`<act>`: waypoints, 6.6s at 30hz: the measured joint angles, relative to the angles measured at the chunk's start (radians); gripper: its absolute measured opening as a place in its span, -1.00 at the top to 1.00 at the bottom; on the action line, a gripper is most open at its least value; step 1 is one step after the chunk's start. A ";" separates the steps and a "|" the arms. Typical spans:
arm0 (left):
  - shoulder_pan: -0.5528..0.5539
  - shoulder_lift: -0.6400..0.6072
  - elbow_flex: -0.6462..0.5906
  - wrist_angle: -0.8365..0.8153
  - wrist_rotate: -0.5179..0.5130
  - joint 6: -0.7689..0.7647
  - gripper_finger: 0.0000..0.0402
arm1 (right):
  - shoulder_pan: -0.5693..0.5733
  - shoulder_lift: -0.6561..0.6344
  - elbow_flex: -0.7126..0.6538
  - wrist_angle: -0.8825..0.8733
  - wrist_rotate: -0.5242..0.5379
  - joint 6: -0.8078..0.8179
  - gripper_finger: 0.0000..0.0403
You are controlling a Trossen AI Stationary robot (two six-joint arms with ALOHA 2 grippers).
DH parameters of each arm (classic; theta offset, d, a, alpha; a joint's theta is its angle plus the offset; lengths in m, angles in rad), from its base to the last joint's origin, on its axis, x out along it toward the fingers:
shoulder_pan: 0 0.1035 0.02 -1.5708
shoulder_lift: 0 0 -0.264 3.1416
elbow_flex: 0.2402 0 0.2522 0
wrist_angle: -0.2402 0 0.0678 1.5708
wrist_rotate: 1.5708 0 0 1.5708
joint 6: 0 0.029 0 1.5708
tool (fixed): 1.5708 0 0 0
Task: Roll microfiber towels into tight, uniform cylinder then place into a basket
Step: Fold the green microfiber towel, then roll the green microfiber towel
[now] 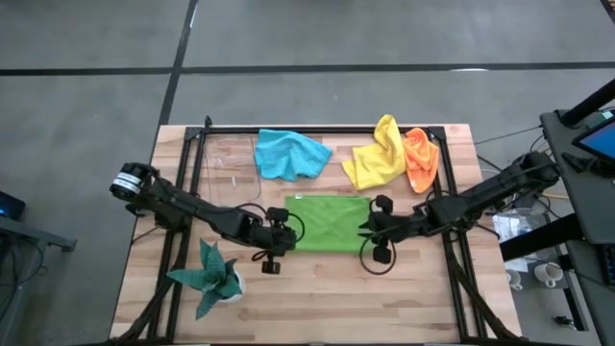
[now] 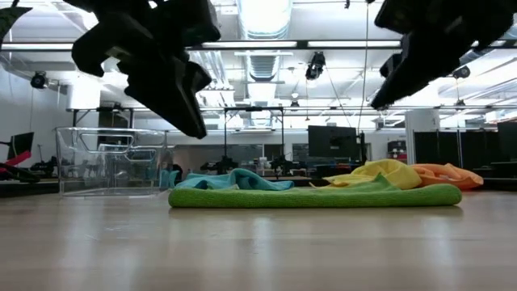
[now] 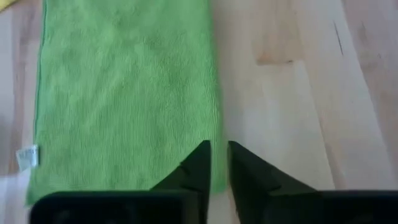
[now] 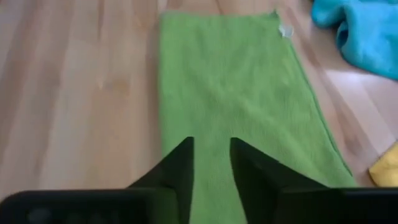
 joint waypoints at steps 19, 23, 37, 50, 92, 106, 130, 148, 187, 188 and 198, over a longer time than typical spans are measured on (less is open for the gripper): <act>-0.004 0.149 0.001 -0.010 0.020 0.104 0.11 | 0.006 0.158 0.039 -0.098 -0.009 -0.058 0.17; -0.004 0.178 0.003 -0.011 0.020 0.104 0.11 | 0.006 0.113 0.040 -0.105 -0.009 -0.055 0.20; -0.006 0.181 -0.006 -0.019 0.020 0.094 0.61 | 0.013 0.151 0.038 -0.112 -0.101 -0.054 0.21; -0.006 0.180 -0.006 -0.021 0.020 0.092 0.99 | 0.020 0.311 0.043 -0.133 -0.247 -0.077 0.21; -0.018 0.026 0.019 -0.032 0.069 -0.028 1.00 | 0.130 0.242 0.142 -0.313 -0.146 0.081 0.96; 0.049 0.093 -0.007 -0.029 -0.102 -0.069 1.00 | 0.014 0.238 0.123 -0.331 -0.025 0.072 0.96; 0.055 0.122 -0.007 -0.041 -0.253 -0.223 1.00 | 0.003 0.244 0.111 -0.402 0.053 0.217 0.96; 0.055 0.122 -0.007 -0.048 -0.308 -0.273 1.00 | 0.003 0.265 0.111 -0.431 0.063 0.289 0.96; 0.075 -0.039 -0.197 0.572 -0.014 0.042 0.02 | 0.060 0.011 -0.011 -0.510 0.210 0.682 -0.19; 0.077 -0.035 -0.232 0.676 0.049 0.045 0.02 | 0.064 -0.017 -0.037 -0.496 0.198 0.723 -0.19; 0.084 -0.020 -0.305 0.770 -0.139 0.201 0.02 | 0.068 -0.243 -0.229 -0.286 0.090 1.016 -0.20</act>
